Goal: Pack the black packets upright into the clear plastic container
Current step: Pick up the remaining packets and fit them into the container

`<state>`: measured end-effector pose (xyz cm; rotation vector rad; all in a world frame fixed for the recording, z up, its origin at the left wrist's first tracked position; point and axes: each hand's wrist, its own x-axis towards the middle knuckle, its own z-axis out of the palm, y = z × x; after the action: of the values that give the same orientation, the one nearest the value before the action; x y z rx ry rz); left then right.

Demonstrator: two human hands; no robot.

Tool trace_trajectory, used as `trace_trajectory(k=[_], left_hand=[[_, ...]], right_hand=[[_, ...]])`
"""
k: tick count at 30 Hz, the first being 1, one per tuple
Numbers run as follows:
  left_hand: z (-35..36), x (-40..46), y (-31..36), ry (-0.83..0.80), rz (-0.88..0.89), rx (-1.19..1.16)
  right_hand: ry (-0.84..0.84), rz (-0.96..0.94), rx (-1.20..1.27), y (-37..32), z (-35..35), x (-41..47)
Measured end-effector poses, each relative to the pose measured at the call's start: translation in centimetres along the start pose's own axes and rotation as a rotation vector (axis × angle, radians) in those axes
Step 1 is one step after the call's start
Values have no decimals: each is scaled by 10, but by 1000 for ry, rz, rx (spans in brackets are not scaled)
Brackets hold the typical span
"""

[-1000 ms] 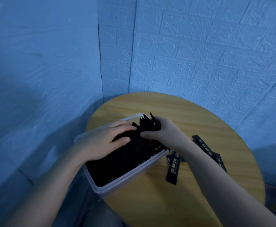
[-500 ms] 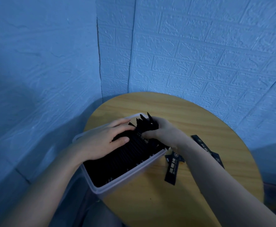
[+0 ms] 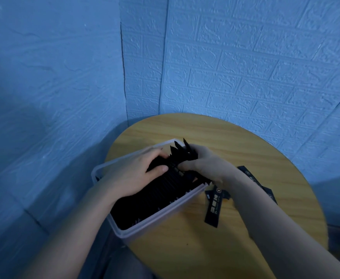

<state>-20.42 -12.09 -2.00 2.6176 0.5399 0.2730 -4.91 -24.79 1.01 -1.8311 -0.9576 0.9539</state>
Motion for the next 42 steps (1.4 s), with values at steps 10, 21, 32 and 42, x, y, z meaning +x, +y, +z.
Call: trace_trajectory(k=[10,21,32,42], left_hand=[[1,2,0,-33,15,14],[1,1,-1,-41,0,-14],[0,0,1,-45,-1,5],[2,0,-2,-12,39,-58]], right_hand=[[-80,-2,64,0,-9,-5],[-51,78,-27,-2,-7,-2],[121,-49,-62,0,-4,0],[10,-35,-293,-2,-9,-12]])
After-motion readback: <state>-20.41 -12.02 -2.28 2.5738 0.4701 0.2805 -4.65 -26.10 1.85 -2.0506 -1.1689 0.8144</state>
